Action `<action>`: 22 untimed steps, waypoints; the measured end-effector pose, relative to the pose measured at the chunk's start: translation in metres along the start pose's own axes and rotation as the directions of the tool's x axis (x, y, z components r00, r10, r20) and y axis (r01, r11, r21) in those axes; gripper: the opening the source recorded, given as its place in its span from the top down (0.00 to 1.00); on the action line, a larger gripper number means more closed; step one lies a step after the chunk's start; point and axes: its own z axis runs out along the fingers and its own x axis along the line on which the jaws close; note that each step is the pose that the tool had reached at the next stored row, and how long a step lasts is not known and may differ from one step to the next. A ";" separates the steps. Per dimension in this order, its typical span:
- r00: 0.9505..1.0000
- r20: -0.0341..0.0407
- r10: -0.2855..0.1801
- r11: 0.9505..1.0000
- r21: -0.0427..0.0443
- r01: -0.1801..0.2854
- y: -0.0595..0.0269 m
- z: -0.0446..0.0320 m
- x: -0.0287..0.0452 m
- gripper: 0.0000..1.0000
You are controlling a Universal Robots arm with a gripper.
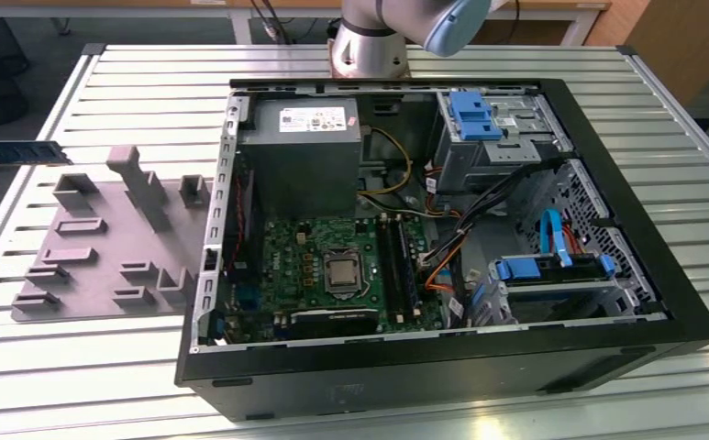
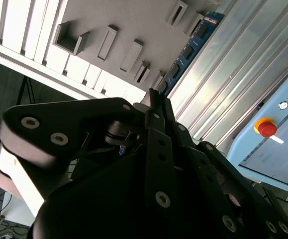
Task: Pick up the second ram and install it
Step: 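Pick up the second ram and move it above second insertion slot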
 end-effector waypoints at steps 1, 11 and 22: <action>1.000 0.000 0.000 1.000 0.000 0.000 -0.0001 0.0000 0.0000 0.86; 1.000 0.000 0.000 1.000 0.000 0.000 -0.0079 -0.0002 -0.0003 0.86; 1.000 0.000 0.000 1.000 0.000 0.000 -0.0159 -0.0004 -0.0006 0.86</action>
